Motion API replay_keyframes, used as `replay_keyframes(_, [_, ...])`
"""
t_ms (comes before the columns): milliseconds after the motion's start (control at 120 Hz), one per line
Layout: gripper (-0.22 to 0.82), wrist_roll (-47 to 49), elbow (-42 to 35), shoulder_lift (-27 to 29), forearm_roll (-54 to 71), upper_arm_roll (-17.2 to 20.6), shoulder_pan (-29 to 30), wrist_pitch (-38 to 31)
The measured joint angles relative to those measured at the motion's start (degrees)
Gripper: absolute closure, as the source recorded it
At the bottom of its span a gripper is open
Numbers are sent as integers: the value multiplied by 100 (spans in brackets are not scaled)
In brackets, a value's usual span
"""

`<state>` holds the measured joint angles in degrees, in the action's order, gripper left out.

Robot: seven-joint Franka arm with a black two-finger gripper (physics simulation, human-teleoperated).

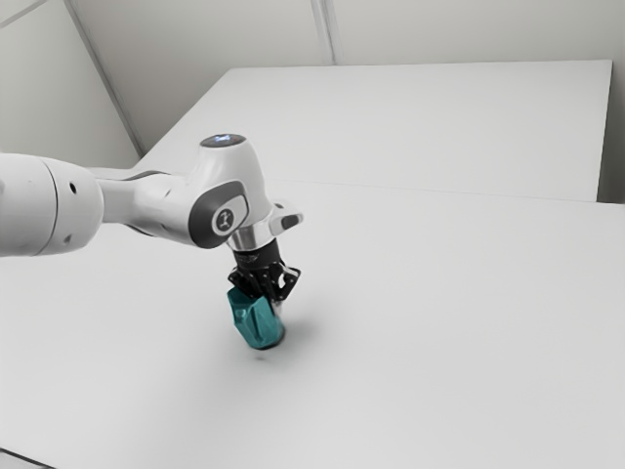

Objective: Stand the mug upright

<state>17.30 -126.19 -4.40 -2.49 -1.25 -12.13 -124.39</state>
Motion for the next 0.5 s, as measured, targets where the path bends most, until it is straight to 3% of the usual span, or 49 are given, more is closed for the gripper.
replay_keyframes(242, [29,-39,-76,42,-65,2,8,-32])
replay_keyframes(500, [9,-75,-42,444,-40,-2,5,35])
